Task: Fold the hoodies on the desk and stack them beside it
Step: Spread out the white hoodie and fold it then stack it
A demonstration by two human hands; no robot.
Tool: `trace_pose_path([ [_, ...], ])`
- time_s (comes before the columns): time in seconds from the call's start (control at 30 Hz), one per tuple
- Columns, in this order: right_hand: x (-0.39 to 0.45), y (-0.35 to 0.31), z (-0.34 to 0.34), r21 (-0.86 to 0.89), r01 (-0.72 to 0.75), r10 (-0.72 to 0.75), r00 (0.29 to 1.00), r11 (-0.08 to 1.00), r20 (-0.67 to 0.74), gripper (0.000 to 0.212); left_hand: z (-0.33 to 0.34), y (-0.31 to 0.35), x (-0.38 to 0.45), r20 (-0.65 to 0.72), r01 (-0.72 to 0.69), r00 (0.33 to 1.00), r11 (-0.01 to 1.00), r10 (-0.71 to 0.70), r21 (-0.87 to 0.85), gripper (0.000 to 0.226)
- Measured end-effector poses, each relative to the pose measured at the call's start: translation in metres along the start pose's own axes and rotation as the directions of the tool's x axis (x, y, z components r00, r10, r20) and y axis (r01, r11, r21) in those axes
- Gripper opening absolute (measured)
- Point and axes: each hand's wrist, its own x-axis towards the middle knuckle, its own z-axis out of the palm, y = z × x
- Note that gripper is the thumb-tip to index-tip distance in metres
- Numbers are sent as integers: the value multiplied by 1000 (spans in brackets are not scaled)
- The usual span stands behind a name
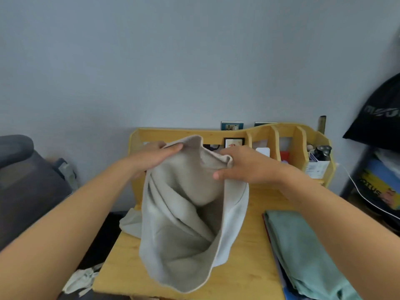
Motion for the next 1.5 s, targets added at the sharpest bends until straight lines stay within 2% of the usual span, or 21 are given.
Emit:
trace_pose_path([
  [0.07,2,-4,5,-182,-47,65,993,982,96,36,11,13,-2,26,-48,999,993,46,106,84],
  [0.13,2,-3,7,-356,-96,127,990,929,65,34,22,18,-6,55,-67,997,991,61,120,72],
  [0.2,-3,-1,5,-268,-164,154,986,949,-57,30,29,11,-12,98,-125,989,978,110,168,60],
  [0.27,-6,-1,4,-20,-165,160,972,986,-173,31,38,-7,-15,148,-243,966,944,214,223,65],
  [0.33,-9,-4,8,144,-91,124,964,985,-236,28,53,-41,-9,80,-326,945,886,318,329,67],
  [0.37,-10,-4,12,107,-56,81,968,993,-240,19,60,-63,-5,-16,-310,940,875,340,372,61],
  [0.43,-13,1,19,-162,-48,20,985,986,-172,8,72,-113,-4,-242,-162,934,914,264,373,44],
  [0.5,-17,11,27,-366,-95,33,985,926,-172,20,87,-168,-18,-354,41,929,923,105,382,30],
  [0.57,-22,22,32,-306,-189,101,954,933,-282,31,102,-215,-39,-383,211,922,894,-49,395,21],
  [0.63,-23,32,35,-232,-279,178,909,932,-377,37,112,-244,-55,-384,328,900,901,-207,283,19],
  [0.7,-22,40,40,-272,-373,254,886,887,-388,48,113,-250,-59,-385,380,872,914,-303,141,17],
  [0.83,-22,57,51,-507,-445,303,890,738,-340,84,79,-215,-23,-403,347,848,935,-344,-70,14],
  [0.93,-16,76,29,-657,-407,295,913,635,-280,57,19,-169,45,-386,292,861,943,-332,-158,21],
  [1.0,-5,74,-14,-641,-464,314,886,611,-342,36,-33,-94,75,-456,172,870,982,-189,-79,21],
  [1.07,16,63,-83,-502,-584,308,791,639,-528,28,-90,19,73,-539,-43,837,994,92,103,13],
  [1.13,34,42,-158,-283,-653,278,618,702,-736,25,-145,121,68,-610,-204,723,944,325,260,20],
  [1.2,41,21,-213,-92,-621,255,447,778,-857,23,-190,183,60,-621,-245,626,874,472,419,34],
  [1.27,44,5,-232,-18,-591,248,367,807,-897,22,-217,203,56,-541,-180,669,818,509,547,47],
  [1.37,47,2,-209,-53,-600,260,422,798,-868,21,-228,157,57,-451,88,800,666,396,740,47],
  [1.43,46,14,-173,-107,-622,315,527,775,-790,18,-218,93,48,-501,253,813,593,299,764,35],
  [1.5,37,30,-124,-150,-644,404,626,751,-667,16,-194,24,35,-546,327,817,630,186,704,23],
])
